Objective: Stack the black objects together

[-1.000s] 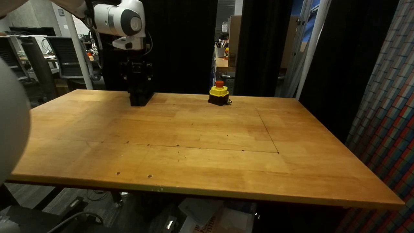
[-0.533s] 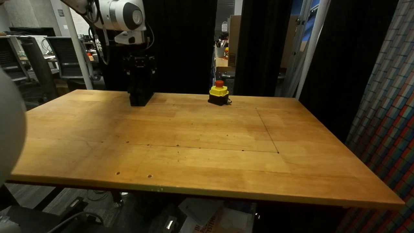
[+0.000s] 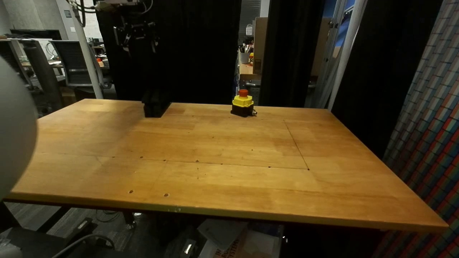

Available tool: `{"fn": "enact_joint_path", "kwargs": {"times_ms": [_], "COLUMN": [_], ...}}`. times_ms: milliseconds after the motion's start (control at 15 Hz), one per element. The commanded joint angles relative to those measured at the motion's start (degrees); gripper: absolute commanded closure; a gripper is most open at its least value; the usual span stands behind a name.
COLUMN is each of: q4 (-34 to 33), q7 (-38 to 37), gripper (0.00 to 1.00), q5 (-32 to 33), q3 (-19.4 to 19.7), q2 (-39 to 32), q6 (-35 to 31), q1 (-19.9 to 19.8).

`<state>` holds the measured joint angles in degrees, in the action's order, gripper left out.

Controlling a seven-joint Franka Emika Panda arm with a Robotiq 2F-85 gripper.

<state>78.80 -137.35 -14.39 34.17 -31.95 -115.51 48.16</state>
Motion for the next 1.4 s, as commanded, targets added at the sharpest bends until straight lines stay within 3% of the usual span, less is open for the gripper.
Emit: {"fn": "enact_joint_path", "kwargs": {"times_ms": [0, 533, 600, 667, 933, 1133, 1333], "q4": [13.49, 29.43, 30.73, 32.13, 36.55, 39.29, 42.19], "q7": [8.0, 16.61, 17.19, 18.58, 27.42, 36.85, 48.58], "gripper": [0.0, 0.0, 0.0, 0.0, 0.0, 0.0, 0.0], "q5": [7.01, 27.82, 30.52, 31.95, 30.67, 28.04, 24.48], "q3": [1.03, -1.64, -11.96, -14.62, -32.17, -41.22, -45.28], "q2": [13.83, 38.52, 41.69, 44.48, 54.87, 63.83, 73.94], "q6": [-1.36, 4.87, 6.85, 9.0, 17.63, 23.25, 26.62], "q1": [6.39, 15.83, 7.49, 6.42, -5.59, -11.88, -15.96]}}
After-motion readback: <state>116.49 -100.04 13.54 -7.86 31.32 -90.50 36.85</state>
